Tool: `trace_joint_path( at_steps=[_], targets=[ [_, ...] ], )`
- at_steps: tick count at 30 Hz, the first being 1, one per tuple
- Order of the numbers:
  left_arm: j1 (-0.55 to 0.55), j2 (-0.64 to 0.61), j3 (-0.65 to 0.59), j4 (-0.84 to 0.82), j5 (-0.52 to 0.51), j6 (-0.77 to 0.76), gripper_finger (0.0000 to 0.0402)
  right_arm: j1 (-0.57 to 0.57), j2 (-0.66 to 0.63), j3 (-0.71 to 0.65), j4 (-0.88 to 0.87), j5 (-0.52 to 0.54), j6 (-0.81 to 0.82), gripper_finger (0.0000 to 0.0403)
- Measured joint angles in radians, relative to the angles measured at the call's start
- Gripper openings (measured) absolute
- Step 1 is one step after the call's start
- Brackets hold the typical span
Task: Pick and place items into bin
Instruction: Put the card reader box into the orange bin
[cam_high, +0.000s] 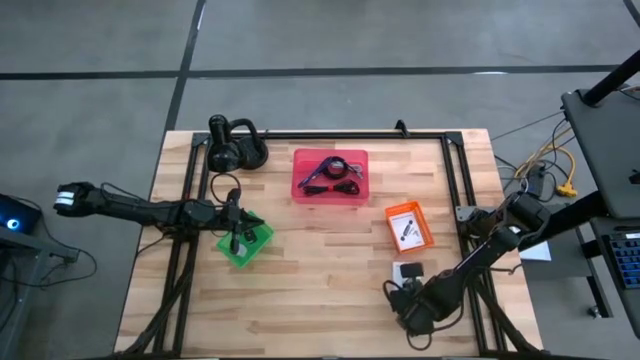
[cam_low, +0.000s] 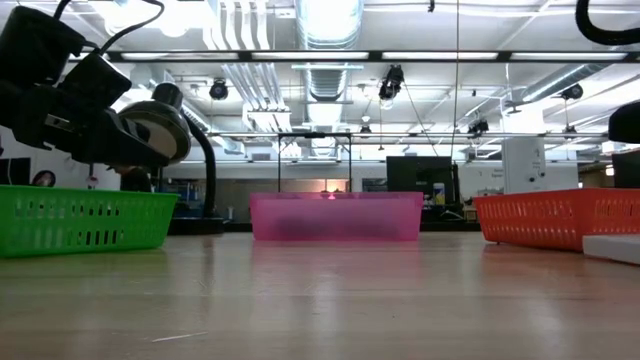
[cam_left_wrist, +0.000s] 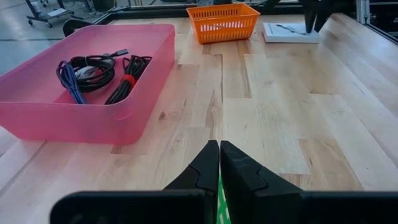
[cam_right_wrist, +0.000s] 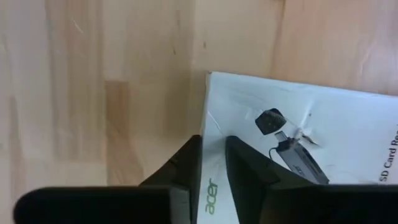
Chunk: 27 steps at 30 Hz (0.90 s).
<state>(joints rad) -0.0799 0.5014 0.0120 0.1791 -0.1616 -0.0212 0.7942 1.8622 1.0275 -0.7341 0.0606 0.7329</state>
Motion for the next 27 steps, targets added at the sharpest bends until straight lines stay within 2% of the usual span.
trace_joint_path(
  at_steps=[4, 7, 18, 27],
  targets=[
    [0.000, 0.000, 0.000, 0.000, 0.000, 0.000, 0.0000, -0.001, 0.000, -0.003, 0.031, -0.007, -0.008, 0.0032],
    [0.000, 0.000, 0.000, 0.000, 0.000, 0.000, 0.0000, -0.003, 0.000, -0.003, 0.042, -0.050, -0.014, 0.0013],
    [0.000, 0.000, 0.000, 0.000, 0.000, 0.000, 0.0000, -0.003, -0.058, -0.003, 0.068, -0.101, -0.022, 0.0008],
    [0.000, 0.000, 0.000, 0.000, 0.000, 0.000, 0.0000, 0.000, -0.144, -0.010, 0.047, -0.070, -0.020, 0.0005]
  ],
)
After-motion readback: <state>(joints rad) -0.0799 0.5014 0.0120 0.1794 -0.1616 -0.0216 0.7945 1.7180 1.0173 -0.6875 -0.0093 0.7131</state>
